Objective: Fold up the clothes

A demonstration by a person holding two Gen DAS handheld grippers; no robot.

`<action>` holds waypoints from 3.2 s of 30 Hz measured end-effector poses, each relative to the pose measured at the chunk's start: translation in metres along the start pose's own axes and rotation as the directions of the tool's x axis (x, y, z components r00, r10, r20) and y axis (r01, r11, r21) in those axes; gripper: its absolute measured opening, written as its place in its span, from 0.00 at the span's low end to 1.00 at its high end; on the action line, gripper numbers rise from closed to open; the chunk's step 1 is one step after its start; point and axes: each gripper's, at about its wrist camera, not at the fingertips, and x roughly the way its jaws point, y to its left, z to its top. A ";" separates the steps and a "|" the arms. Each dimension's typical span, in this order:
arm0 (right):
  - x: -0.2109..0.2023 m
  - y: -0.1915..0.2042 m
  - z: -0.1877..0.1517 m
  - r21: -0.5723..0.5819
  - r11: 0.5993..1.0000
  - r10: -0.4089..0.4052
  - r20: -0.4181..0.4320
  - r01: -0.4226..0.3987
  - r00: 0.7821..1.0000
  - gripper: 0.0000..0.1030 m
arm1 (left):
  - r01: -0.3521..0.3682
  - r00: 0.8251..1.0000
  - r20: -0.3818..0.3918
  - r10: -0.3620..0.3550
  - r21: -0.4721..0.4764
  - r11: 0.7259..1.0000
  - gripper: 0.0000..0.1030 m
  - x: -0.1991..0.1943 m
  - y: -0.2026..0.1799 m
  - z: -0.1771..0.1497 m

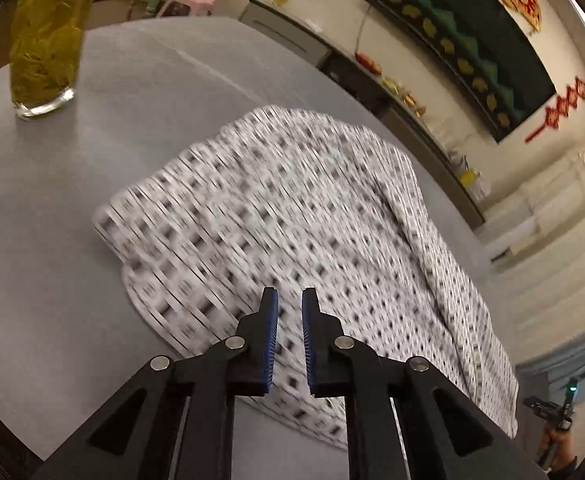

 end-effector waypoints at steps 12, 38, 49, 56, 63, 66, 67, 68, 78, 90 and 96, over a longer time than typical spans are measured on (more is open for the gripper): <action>0.080 0.327 0.238 -0.238 0.875 0.444 0.047 -0.421 0.895 0.61 | 0.043 0.999 0.004 -0.043 -0.071 0.997 0.24 0.009 0.032 0.017; -0.021 0.491 0.098 -0.535 0.633 0.716 0.132 -0.559 0.685 0.02 | 0.424 0.900 -0.016 -0.435 -0.185 0.886 0.66 0.038 -0.015 0.052; -0.019 0.502 0.059 -0.525 0.549 0.799 0.101 -0.650 0.593 0.02 | 0.313 0.950 -0.029 -0.312 0.023 0.950 0.52 0.016 -0.035 0.045; -0.058 0.393 -0.010 -0.481 0.729 0.645 0.243 -0.488 0.724 0.63 | 0.448 0.894 0.076 -0.441 -0.169 0.878 0.10 -0.023 0.017 0.033; -0.024 0.301 -0.081 -0.358 0.870 0.426 0.196 -0.340 0.884 0.64 | 0.414 0.902 0.052 -0.428 -0.382 0.826 0.60 -0.029 0.062 0.010; -0.013 0.304 -0.079 -0.373 0.869 0.415 0.192 -0.325 0.889 0.59 | 0.413 0.905 0.034 -0.424 -0.307 0.857 0.63 -0.041 0.040 0.011; -0.010 0.307 -0.078 -0.384 0.869 0.404 0.188 -0.311 0.895 0.48 | 0.396 0.914 0.025 -0.405 -0.270 0.878 0.63 -0.044 0.032 0.012; -0.012 0.307 -0.076 -0.379 0.871 0.408 0.199 -0.314 0.891 0.29 | 0.375 0.924 0.016 -0.382 -0.237 0.896 0.63 -0.045 0.026 0.013; -0.071 0.293 -0.070 -0.426 0.879 0.369 0.328 -0.213 0.869 0.02 | 0.205 0.979 0.013 -0.205 -0.083 0.975 0.01 -0.068 0.005 0.016; -0.071 0.359 -0.126 -0.636 0.740 0.401 0.158 -0.218 0.902 0.02 | 0.088 0.996 -0.019 -0.093 -0.182 0.979 0.00 -0.089 0.079 -0.013; -0.074 0.324 -0.123 -0.535 0.750 0.498 0.070 -0.389 0.864 0.16 | -0.054 0.998 0.009 0.055 -0.075 0.996 0.14 -0.098 0.072 -0.017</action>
